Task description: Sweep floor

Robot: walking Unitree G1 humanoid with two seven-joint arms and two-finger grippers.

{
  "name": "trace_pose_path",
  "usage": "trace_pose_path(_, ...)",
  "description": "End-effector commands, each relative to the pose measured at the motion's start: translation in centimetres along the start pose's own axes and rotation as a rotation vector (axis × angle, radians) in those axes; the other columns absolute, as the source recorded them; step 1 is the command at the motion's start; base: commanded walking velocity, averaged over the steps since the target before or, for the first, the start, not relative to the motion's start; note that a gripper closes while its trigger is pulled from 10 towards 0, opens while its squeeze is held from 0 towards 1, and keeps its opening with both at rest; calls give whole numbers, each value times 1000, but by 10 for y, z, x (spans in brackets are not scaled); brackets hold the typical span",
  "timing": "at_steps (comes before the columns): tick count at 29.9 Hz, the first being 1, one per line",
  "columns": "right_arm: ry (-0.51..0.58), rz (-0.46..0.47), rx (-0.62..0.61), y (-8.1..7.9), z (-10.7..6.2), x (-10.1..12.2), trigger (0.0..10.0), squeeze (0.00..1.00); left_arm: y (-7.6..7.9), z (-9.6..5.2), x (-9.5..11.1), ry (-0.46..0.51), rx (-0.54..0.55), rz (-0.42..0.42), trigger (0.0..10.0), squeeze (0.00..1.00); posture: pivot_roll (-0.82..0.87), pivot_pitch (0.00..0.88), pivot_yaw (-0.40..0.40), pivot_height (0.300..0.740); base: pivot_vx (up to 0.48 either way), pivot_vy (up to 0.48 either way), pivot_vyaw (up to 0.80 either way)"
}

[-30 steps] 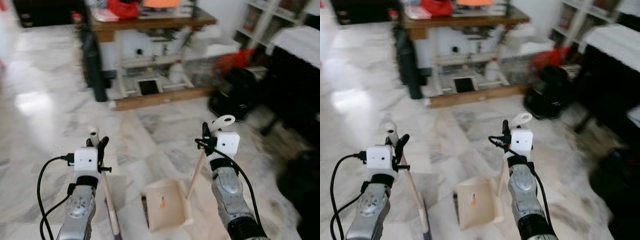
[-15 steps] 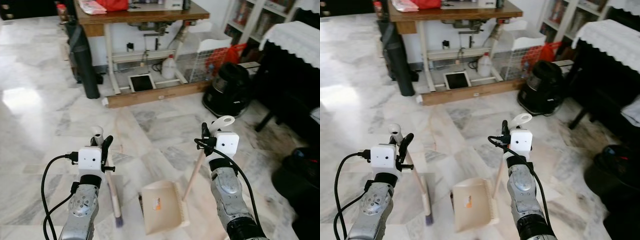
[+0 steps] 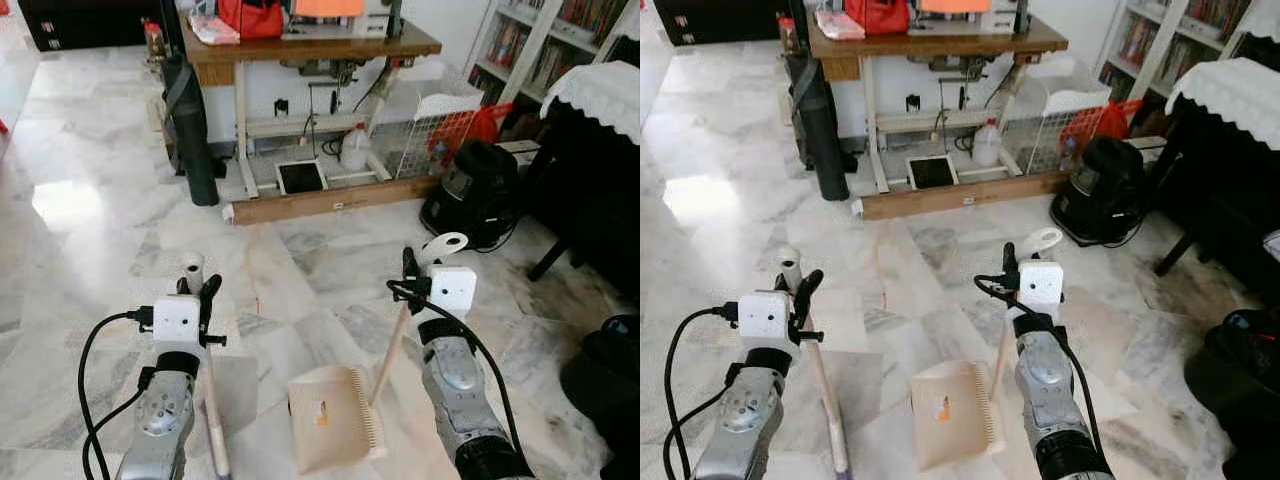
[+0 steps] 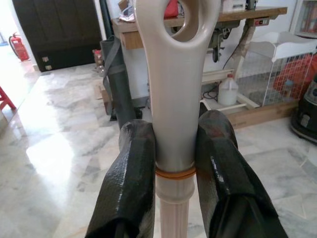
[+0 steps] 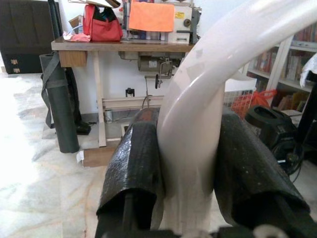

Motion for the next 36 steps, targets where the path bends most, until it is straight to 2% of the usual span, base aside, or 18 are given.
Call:
trace_pose_path(1,46,7,-16,4,4,10,10000,0,1,3,10,43,-2,12,10000,0,108,66,-50,740,304,0,0)
trace_pose_path(10,44,8,-20,5,4,10,10000,0,1,3,10,49,-2,7,10000,0,109,66,-51,740,290,0,0)
trace_pose_path(18,33,4,-25,6,5,8,10000,0,1,3,11,54,-6,2,10000,0,111,65,-51,740,0,0,0)
trace_pose_path(26,-14,-40,-104,20,3,0,10000,0,5,2,9,29,-47,-13,10000,0,112,68,-49,740,0,0,0)
trace_pose_path(36,-41,-72,-129,27,-1,-8,10000,0,5,4,5,-8,-86,-48,10000,0,115,73,-40,740,0,0,0)
Point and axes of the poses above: a point about 5 cm out from each wrist's last joint towards the gripper, its own z axis pointing out of the wrist towards the gripper, its own x axis along the axis of the wrist's last joint, y = z × x, the point moved 2 cm from there along z, pointing out of the wrist towards the gripper, and after that the axes turned 7 degrees about -z, right-handed, at the moved point
